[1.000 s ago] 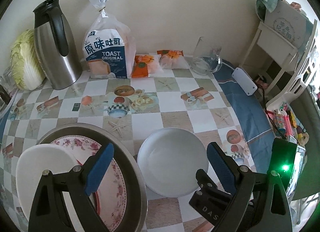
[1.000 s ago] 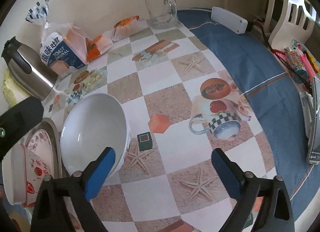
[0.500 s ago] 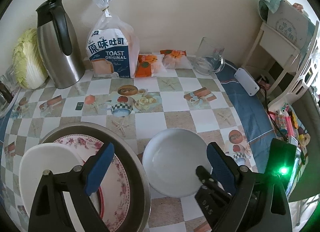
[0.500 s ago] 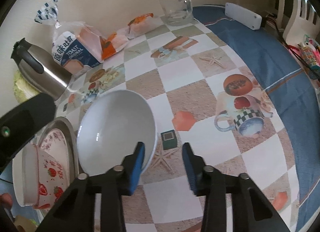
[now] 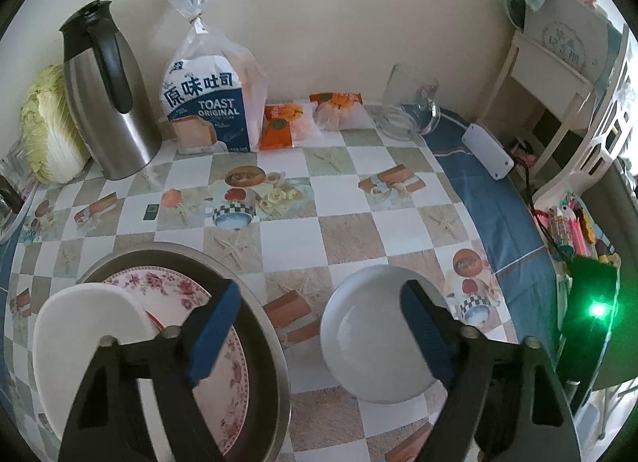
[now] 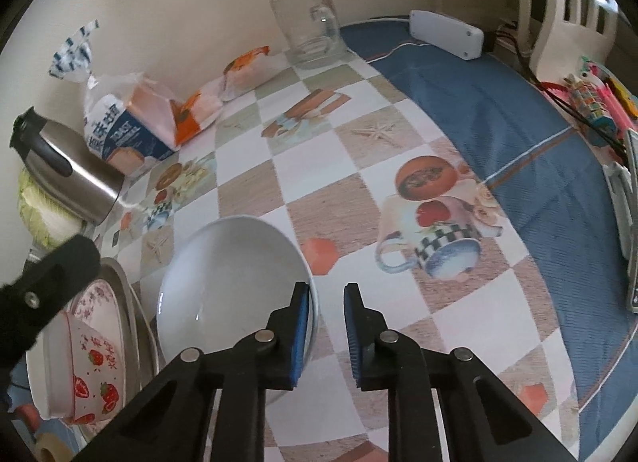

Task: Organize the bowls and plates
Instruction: 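Close both grippers on the round white bowl's rim, then lift the round white bowl and carry it over the basin, then lower the round white bowl onto the square bowl in the basin, then open both grippers and withdraw them from the round bowl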

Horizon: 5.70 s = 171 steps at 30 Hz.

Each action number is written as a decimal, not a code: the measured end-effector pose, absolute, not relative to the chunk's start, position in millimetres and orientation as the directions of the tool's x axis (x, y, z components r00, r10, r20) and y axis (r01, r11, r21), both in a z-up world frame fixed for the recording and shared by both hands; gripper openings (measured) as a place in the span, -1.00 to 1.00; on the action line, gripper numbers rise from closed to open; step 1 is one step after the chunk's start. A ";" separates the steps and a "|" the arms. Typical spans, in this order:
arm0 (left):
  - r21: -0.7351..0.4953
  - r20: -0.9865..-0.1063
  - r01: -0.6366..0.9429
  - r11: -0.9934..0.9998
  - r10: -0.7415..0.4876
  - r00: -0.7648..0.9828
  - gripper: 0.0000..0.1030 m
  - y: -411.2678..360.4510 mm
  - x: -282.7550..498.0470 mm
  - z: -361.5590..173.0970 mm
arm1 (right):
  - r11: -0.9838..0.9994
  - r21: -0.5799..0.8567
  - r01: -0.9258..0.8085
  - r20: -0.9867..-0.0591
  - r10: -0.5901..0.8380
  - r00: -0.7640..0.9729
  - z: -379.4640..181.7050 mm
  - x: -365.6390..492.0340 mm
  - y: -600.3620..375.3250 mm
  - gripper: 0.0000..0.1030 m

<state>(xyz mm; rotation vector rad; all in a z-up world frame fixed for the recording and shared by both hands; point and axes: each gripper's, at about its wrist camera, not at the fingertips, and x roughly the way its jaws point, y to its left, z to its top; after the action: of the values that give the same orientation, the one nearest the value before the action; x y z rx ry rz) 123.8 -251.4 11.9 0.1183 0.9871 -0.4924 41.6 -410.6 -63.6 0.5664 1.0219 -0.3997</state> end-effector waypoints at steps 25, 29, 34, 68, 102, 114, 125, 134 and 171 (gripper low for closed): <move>-0.151 -0.890 0.463 0.873 -0.324 0.322 -0.39 -267.9 130.1 -42.7 | 0.759 0.285 0.586 -0.878 -0.038 0.476 -62.8 34.4 -423.2 -0.63; -0.152 -0.897 0.467 0.871 -0.320 0.305 -0.45 -271.2 130.0 -50.8 | 0.760 0.283 0.585 -0.879 -0.038 0.475 -62.4 35.2 -422.2 -0.63; -0.152 -0.899 0.474 0.867 -0.320 0.298 -0.59 -273.3 129.3 -56.7 | 0.759 0.294 0.581 -0.883 -0.017 0.469 -67.5 37.3 -421.6 -0.68; -0.166 -0.879 0.477 0.863 -0.349 0.324 -0.82 -268.4 128.6 -45.0 | 0.792 0.255 0.554 -0.885 -0.040 0.464 -57.2 41.7 -409.3 -0.84; -0.122 -0.752 0.350 0.929 -0.317 0.578 -0.82 -139.7 110.6 85.6 | 0.893 0.313 0.323 -0.738 0.015 0.674 66.9 48.6 -306.9 -0.83; -0.171 -0.802 0.233 0.957 -0.272 0.531 -0.82 -77.2 120.1 58.3 | 0.947 0.258 0.194 -0.774 0.082 0.628 57.7 73.4 -236.9 -0.83; -0.169 -0.838 0.199 0.965 -0.247 0.486 -0.82 -69.6 128.1 40.2 | 0.961 0.211 0.180 -0.817 0.073 0.572 34.4 86.3 -220.1 -0.83; -0.183 -0.840 0.195 0.964 -0.256 0.478 -0.82 -65.6 129.7 38.9 | 0.969 0.176 0.174 -0.829 0.050 0.557 31.4 89.9 -214.5 -0.76; -0.157 -0.806 0.105 0.982 -0.189 0.561 0.84 13.5 71.7 37.4 | 0.976 0.079 0.204 -0.779 -0.067 0.624 44.5 16.2 -198.0 1.00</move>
<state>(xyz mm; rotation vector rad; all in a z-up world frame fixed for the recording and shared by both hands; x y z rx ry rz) 71.7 13.5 37.4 -0.0950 0.9606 -0.1739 16.2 -198.0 44.5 0.1654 0.8847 -0.1563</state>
